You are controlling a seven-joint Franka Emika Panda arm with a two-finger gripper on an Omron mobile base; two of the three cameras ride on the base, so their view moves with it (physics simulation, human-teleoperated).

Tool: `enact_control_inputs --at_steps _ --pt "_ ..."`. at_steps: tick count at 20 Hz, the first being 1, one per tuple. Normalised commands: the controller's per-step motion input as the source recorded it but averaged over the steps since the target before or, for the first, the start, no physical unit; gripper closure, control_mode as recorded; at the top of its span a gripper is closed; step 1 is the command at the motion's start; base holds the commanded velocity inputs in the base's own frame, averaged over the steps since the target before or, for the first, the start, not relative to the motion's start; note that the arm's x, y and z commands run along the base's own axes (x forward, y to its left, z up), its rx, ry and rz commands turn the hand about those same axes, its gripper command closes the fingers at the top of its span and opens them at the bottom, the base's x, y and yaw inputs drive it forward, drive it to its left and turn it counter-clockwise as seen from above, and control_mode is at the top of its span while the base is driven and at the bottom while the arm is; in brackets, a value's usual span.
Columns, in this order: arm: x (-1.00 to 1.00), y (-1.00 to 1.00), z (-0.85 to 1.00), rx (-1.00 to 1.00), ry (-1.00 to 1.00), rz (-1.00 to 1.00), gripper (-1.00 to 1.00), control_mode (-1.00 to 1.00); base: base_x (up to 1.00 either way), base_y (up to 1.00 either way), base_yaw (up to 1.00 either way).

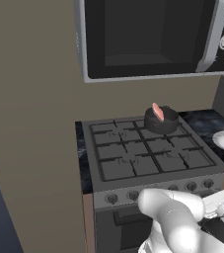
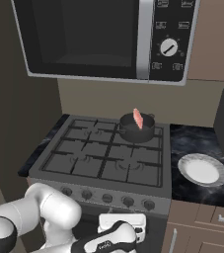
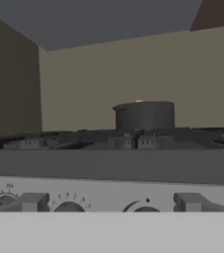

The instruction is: Retrieve the frozen meat and place it in the pot on a burner. Then turn the burner on.

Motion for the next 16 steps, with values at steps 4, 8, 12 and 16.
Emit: enact_control_inputs --at_steps 4,8,12,16 --pt "0.12 0.15 -0.1 0.0 0.0 -0.01 -1.0 -1.0 0.0 0.0 0.0" --pt "0.12 0.04 -0.07 0.0 0.0 -0.02 -1.0 -1.0 0.0 0.0 0.0" --pt "0.06 0.0 -0.06 0.0 0.0 -0.11 -1.0 -1.0 0.0 0.0 0.0" --pt "0.03 0.01 -0.06 0.0 -0.01 -0.06 -1.0 -1.0 0.0 0.0 0.0"
